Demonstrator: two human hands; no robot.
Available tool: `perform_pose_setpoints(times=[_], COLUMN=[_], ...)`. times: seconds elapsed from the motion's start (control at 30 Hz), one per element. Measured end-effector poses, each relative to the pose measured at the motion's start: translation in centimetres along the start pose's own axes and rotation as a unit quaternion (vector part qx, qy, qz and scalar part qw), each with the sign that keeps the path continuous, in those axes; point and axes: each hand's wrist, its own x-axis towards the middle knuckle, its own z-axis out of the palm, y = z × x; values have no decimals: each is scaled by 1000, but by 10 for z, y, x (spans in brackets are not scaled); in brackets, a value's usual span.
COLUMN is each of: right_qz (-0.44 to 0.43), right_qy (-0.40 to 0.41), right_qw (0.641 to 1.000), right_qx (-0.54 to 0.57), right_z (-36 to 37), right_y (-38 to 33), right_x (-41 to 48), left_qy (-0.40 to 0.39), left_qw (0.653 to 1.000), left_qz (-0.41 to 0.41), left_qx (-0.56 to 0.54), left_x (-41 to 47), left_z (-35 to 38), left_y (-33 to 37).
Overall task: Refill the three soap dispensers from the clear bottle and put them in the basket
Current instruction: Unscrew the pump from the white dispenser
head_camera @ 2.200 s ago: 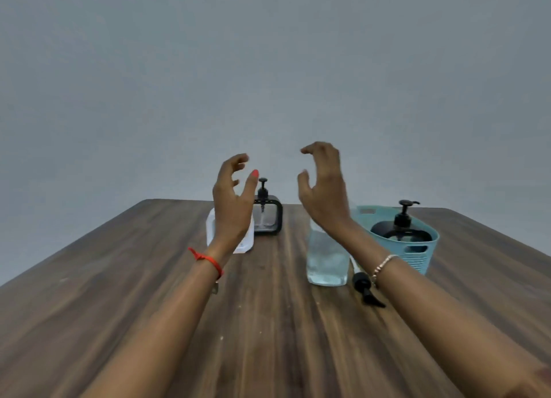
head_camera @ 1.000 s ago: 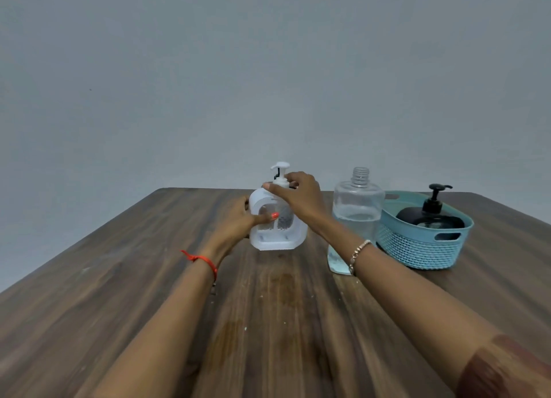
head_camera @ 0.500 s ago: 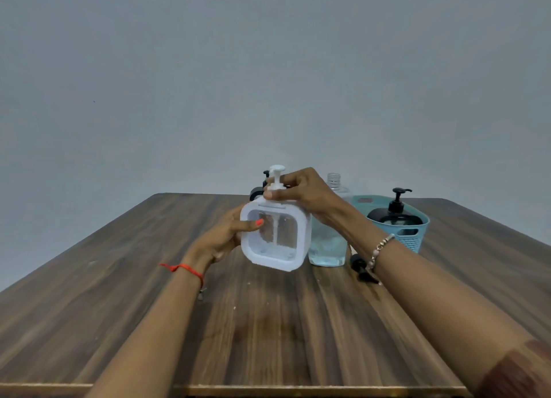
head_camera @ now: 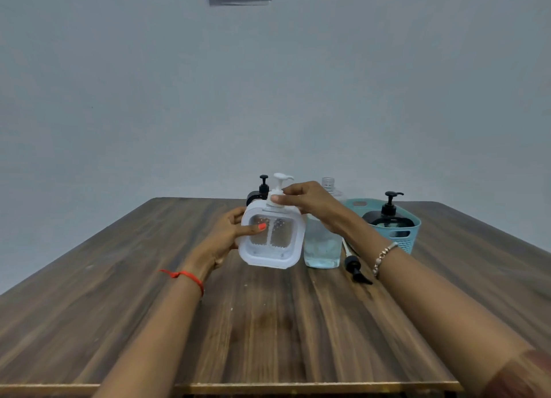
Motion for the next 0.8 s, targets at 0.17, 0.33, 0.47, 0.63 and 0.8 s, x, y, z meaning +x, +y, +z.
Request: perform_pose_setpoints(times=[0.17,0.33,0.47,0.63,0.8], right_qz=[-13,0,-8,9,15], right_qy=[20,-8,45,57,4], right_qw=[1000,999,995,995,999], right_qx=[6,44,-85,-84,31], right_z=[2,-3,12,13,5], right_y=[2,0,2,-3,-6], right_x=[0,1,2,4,1], left_qy=[8,20,29,37,47], left_qw=[1000,1000,999,998,998], left_qz=[-2,2,10,9,7], left_qx=[-1,14,36,45,36], left_x=[-2,-4,-4,-5,-5], left_z=[3,1,5,6,3], left_y=[-3,-3,-4,-3,-3])
